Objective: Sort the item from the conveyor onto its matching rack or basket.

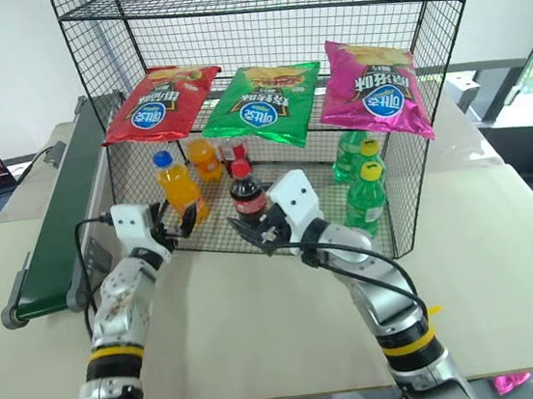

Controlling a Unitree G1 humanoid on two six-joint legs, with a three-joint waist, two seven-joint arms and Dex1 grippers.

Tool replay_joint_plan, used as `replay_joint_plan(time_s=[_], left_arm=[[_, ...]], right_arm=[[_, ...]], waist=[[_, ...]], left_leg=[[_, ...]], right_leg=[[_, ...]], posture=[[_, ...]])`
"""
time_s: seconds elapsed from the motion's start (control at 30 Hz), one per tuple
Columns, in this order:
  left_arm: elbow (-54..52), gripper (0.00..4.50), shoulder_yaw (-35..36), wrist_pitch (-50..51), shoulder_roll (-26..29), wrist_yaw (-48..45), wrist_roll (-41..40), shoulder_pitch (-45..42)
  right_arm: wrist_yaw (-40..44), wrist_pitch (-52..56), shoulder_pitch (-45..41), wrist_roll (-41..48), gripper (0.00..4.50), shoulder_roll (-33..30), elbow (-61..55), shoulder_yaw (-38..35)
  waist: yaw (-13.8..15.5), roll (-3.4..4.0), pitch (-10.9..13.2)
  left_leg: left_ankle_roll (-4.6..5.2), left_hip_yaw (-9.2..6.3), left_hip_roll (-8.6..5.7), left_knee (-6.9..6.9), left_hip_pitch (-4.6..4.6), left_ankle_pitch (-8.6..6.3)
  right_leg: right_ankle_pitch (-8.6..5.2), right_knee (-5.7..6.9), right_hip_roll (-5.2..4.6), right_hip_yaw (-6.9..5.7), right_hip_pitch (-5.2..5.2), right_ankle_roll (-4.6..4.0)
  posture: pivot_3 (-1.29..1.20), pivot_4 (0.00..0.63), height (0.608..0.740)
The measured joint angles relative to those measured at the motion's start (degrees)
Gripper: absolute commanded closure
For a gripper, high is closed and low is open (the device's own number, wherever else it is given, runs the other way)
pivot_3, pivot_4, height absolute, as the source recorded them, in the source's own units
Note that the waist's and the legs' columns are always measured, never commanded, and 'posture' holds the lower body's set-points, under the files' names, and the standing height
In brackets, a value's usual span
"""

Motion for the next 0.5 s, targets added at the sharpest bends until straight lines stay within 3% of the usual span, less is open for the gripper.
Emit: replay_joint_plan(time_s=[0.17,0.37,0.5], left_arm=[[-18.08,0.09,-3.09,8.86,5.07,-2.68,0.17,13.89],[-21.86,0.09,-6.86,9.41,3.78,-2.42,1.87,19.14],[-21.85,0.09,-7.32,9.08,2.06,-1.89,2.32,19.49]], right_arm=[[-3.18,-2.95,12.78,-2.94,0.0,-2.94,-3.43,-2.25],[-10.37,-6.27,22.96,-6.69,0.0,0.37,-4.46,-3.41],[-14.46,-7.71,25.34,-8.7,0.0,2.66,-4.29,-3.92]], waist=[[0.42,0.1,-0.04],[0.2,0.16,-0.06],[0.21,0.16,-0.07]], left_leg=[[-0.01,0.04,-0.05,0.0,0.03,-0.01],[-0.02,0.04,0.09,0.01,0.06,0.0],[-0.03,0.05,0.08,0.01,0.04,0.0]], right_leg=[[-0.03,-0.19,-0.09,0.01,0.1,0.04],[-0.3,-0.16,0.05,0.05,0.06,0.43],[-0.3,-0.2,0.04,0.06,0.06,0.43]], posture=[[0.0,0.15,0.738],[0.0,0.15,0.738],[0.0,0.15,0.738]])
